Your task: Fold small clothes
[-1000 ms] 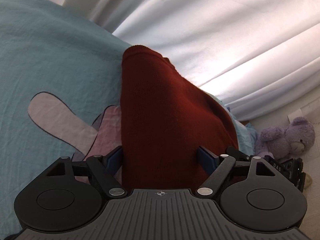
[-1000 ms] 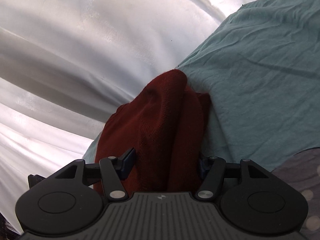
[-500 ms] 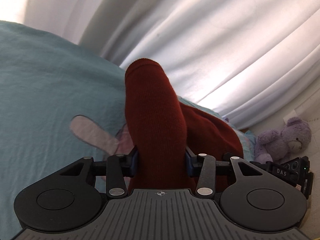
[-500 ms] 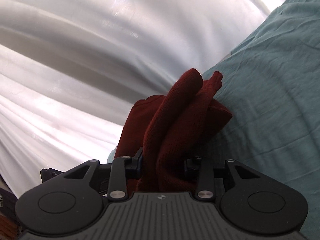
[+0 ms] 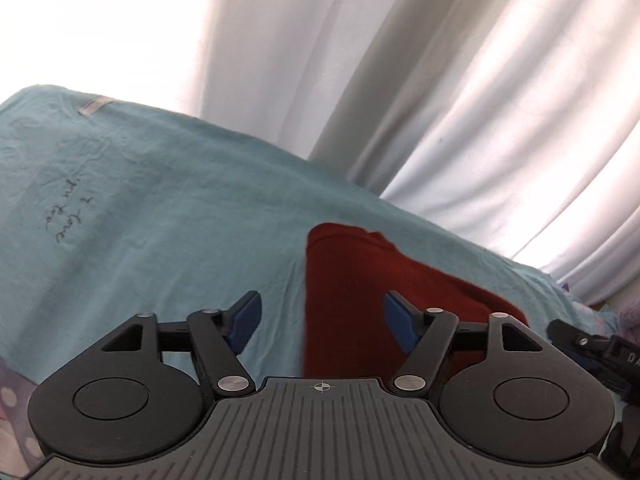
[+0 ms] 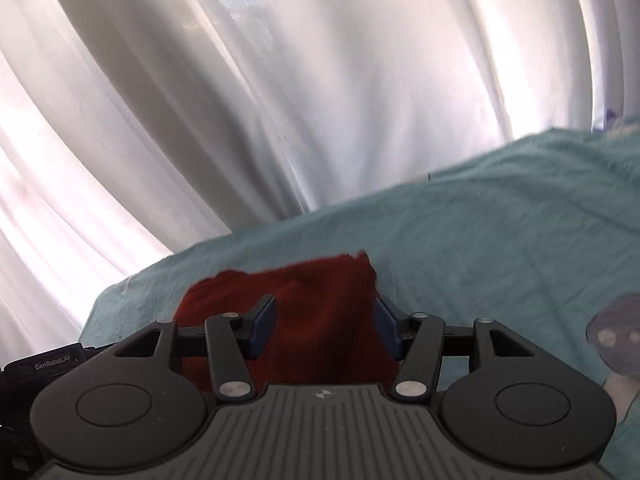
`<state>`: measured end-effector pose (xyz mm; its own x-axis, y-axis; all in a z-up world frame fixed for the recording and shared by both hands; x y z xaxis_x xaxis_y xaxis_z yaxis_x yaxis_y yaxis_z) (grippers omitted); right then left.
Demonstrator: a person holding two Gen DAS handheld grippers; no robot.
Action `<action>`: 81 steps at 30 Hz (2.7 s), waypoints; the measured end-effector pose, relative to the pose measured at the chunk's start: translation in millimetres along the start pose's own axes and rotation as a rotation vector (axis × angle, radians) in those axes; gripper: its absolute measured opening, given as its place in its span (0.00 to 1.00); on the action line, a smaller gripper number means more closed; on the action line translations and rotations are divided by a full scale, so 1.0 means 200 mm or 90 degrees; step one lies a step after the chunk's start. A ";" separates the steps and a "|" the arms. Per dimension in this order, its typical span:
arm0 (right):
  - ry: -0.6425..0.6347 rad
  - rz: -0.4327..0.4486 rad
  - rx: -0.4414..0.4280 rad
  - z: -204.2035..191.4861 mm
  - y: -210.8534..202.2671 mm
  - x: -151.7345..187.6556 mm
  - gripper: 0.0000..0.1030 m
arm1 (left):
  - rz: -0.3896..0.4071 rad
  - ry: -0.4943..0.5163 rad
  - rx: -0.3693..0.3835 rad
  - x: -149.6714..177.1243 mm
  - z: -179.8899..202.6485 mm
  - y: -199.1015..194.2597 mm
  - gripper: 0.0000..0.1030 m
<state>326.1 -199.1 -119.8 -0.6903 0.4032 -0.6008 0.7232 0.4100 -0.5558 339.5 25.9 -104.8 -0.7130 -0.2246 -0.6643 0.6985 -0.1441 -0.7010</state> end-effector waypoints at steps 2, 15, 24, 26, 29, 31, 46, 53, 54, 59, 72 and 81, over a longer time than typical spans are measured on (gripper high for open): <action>-0.011 -0.064 -0.025 -0.10 0.18 0.05 0.30 | -0.006 -0.009 -0.005 0.00 0.08 0.10 0.77; -0.132 0.012 0.054 -0.04 0.59 0.06 0.02 | -0.019 0.026 -0.093 0.04 0.00 0.50 0.98; -0.222 0.041 0.101 -0.12 0.52 0.12 0.07 | -0.026 0.025 -0.103 0.05 -0.01 0.49 0.99; -0.235 0.046 0.108 -0.14 0.46 0.14 0.09 | -0.036 0.019 -0.085 0.08 -0.02 0.45 0.99; -0.253 0.059 0.095 -0.16 0.26 0.22 0.36 | -0.016 0.045 -0.045 0.14 -0.03 0.27 0.99; -0.230 0.049 0.088 -0.10 0.09 0.33 0.60 | -0.004 0.052 -0.029 0.21 -0.06 0.10 0.98; 0.197 -0.020 -0.012 0.19 -0.21 0.60 0.35 | -0.078 0.176 -0.017 0.75 0.02 -0.21 0.95; 0.331 -0.010 -0.146 0.16 -0.25 0.56 0.18 | -0.055 0.102 -0.066 0.69 -0.09 -0.19 0.90; 0.378 -0.009 -0.193 0.17 -0.26 0.55 0.18 | -0.050 0.086 -0.071 0.68 -0.11 -0.20 0.90; 0.335 -0.040 -0.078 0.24 -0.22 0.61 0.28 | -0.057 -0.023 -0.056 0.65 -0.21 -0.23 0.89; 0.330 -0.082 -0.087 0.16 -0.19 0.61 0.31 | -0.057 -0.007 -0.071 0.64 -0.20 -0.21 0.89; 0.399 -0.053 -0.204 0.16 -0.20 0.60 0.09 | -0.055 -0.053 -0.069 0.62 -0.28 -0.23 0.89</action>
<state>215.0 -193.2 -186.8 -0.6950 0.7159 -0.0665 0.6923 0.6414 -0.3306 215.6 58.2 -169.9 -0.7596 -0.2961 -0.5791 0.6205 -0.0631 -0.7817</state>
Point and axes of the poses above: each gripper's, at about its wrist camera, not at the fingertips, and y roughly the way its jaws point, z to its right, x to its underside, the point moved 10 cm from there along y, roughly the way its jaws point, and after that the axes turned 4 degrees about y, right-handed, at the moved point
